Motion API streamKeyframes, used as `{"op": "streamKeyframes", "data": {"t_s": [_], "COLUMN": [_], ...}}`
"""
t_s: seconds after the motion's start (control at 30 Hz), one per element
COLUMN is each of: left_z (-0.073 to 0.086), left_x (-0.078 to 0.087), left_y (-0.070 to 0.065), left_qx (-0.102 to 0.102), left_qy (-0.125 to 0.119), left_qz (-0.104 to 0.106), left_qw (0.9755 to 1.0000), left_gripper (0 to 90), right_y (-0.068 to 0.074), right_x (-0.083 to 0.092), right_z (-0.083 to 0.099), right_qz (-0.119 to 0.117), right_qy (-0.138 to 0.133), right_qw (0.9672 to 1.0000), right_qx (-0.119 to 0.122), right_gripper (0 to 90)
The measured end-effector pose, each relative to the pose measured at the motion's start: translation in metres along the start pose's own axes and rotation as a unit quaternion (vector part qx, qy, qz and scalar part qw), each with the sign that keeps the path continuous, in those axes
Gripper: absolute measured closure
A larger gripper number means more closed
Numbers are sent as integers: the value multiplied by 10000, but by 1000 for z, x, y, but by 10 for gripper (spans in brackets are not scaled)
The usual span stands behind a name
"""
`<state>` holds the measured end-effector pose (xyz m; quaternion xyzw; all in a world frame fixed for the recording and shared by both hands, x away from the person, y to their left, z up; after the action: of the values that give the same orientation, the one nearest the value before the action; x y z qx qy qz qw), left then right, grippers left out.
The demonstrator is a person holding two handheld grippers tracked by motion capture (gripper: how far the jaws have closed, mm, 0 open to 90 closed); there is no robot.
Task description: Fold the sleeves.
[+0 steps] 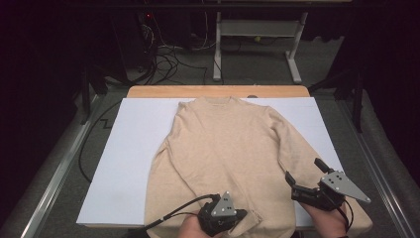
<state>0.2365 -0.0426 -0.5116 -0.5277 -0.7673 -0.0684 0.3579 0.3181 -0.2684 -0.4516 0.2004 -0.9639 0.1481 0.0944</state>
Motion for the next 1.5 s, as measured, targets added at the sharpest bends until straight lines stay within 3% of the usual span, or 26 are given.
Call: {"op": "streamKeyframes", "data": {"t_s": [0.17, 0.33, 0.53, 0.87, 1.2, 1.37, 1.5], "left_z": [2, -1, -5, -7, -4, 4, 16], "left_x": [-1, 5, 18, 39, 77, 100, 120], "left_y": [-11, -8, 17, 56, 100, 124, 142], "left_qx": [-93, -59, 206, 539, 843, 961, 1116], "left_qy": [25, -127, -425, -744, -1117, -1263, -1385], "left_qz": [136, 59, -68, -462, -956, -1256, -1490], "left_qw": [9999, 9999, 9989, 9947, 9855, 9793, 9727], "left_gripper": [878, 878, 878, 879, 878, 878, 877], "right_y": [0, 0, 0, 1, 1, 1, 1], "right_x": [0, 1, 0, 0, 0, 0, -1], "right_z": [-1, -1, -1, -1, 0, 1, 1], "right_qz": [5, 9, 6, -2, -4, -1, -5], "right_qy": [-12, -25, -17, 1, 13, 12, 24], "right_qw": [10000, 10000, 10000, 10000, 10000, 10000, 10000], "right_qx": [6, 15, 8, 26, 18, 23, 13], "right_gripper": [1, 1, 1, 1, 1, 1, 1]}}
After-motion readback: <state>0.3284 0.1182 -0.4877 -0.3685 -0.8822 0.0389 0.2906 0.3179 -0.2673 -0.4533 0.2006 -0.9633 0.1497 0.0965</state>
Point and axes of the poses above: each handheld gripper's, and its own axes: x roughly backward along the jaws, z roughly out of its underside, y roughly to its left, the point moved 7 cm from there along -x, roughly forward along the jaws, and after that the axes turned 11 degrees about x, right-handed, at the moved point
